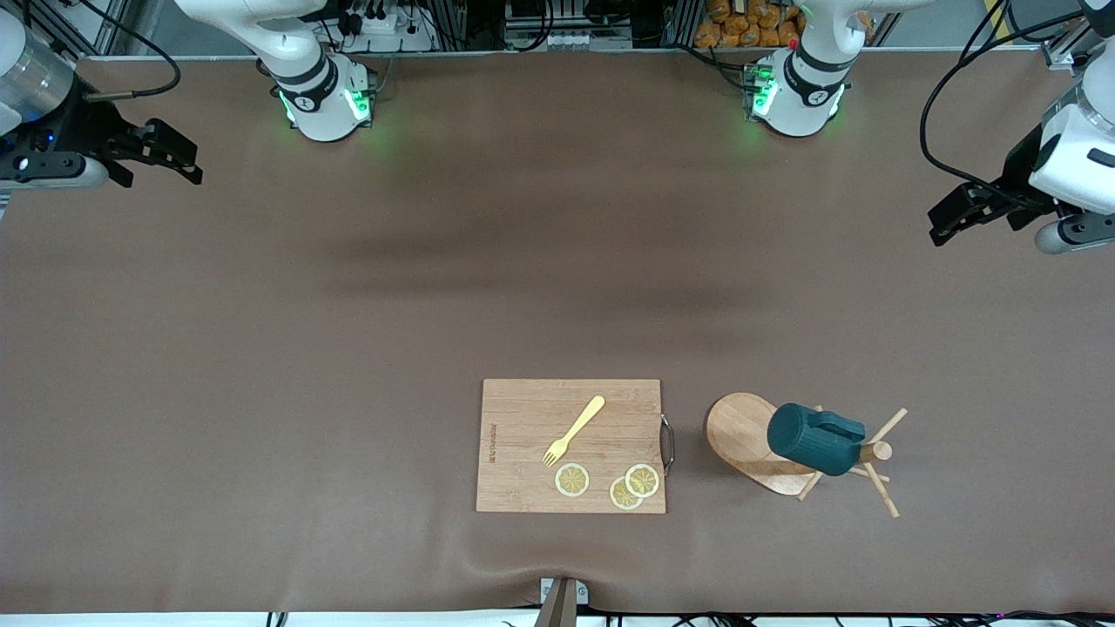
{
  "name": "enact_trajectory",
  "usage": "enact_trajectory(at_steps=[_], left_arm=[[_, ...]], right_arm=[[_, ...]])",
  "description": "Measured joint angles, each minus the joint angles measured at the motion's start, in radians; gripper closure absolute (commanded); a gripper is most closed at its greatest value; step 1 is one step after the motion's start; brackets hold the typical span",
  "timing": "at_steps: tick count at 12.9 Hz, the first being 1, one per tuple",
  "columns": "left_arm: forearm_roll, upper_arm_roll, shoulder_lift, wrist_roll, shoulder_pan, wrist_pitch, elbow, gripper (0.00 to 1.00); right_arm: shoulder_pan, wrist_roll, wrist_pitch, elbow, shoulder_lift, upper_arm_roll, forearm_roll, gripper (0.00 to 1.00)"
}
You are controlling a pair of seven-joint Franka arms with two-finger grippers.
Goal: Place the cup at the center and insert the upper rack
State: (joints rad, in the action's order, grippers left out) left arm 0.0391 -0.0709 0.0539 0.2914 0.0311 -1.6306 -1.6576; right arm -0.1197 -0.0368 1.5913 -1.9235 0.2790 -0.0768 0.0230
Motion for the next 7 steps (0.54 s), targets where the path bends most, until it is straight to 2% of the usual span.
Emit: enact_trajectory(at_steps=[7], left_arm=[[-0.032, 0.038, 0.016, -0.014, 0.013, -0.035, -0.018, 0.00]], right_arm=[[0.000, 0.000, 0.000, 0.000, 0.000, -0.002, 0.000, 0.00]])
